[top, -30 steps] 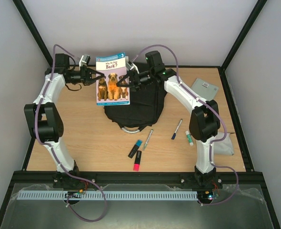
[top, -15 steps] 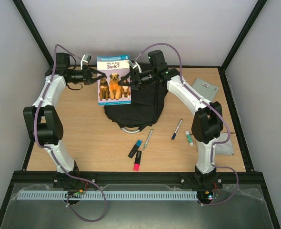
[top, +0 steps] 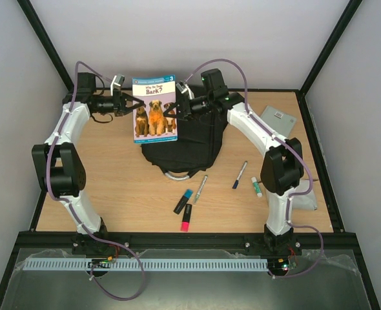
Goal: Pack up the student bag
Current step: Pick up the book from the center of the board.
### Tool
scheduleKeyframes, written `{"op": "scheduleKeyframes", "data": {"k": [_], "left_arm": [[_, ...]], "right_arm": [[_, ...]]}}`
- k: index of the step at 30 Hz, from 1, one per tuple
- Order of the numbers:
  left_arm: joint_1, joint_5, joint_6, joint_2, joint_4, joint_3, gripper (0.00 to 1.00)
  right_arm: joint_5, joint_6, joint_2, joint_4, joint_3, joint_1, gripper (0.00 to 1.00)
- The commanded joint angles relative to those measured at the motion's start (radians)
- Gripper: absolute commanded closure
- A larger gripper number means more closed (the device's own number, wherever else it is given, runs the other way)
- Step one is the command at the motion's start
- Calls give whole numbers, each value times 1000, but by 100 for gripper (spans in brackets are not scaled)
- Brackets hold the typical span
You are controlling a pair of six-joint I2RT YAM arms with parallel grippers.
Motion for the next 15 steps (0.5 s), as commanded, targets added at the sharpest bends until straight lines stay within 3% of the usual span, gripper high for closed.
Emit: {"op": "scheduleKeyframes", "data": {"k": [1, 3, 6, 8, 12, 15], "left_arm": [[-6, -14, 25, -35, -4, -11, 89], [-6, -28, 44, -37, -19, -13, 81], [-6, -71, 65, -41, -41, -13, 58], [-6, -107, 92, -44, -70, -7, 50], [0, -184, 172, -56, -137, 10, 42], [-6, -266, 332, -62, -262, 37, 42]], "right_arm": [[30, -7, -65, -16, -10, -11, 92], [41, -8, -67, -18, -11, -14, 99], [66, -25, -67, -34, -6, -21, 99], [98, -67, -73, -67, 1, -28, 99], [250, -228, -108, -193, 13, -50, 99], [377, -411, -157, -307, 9, -81, 99]]}}
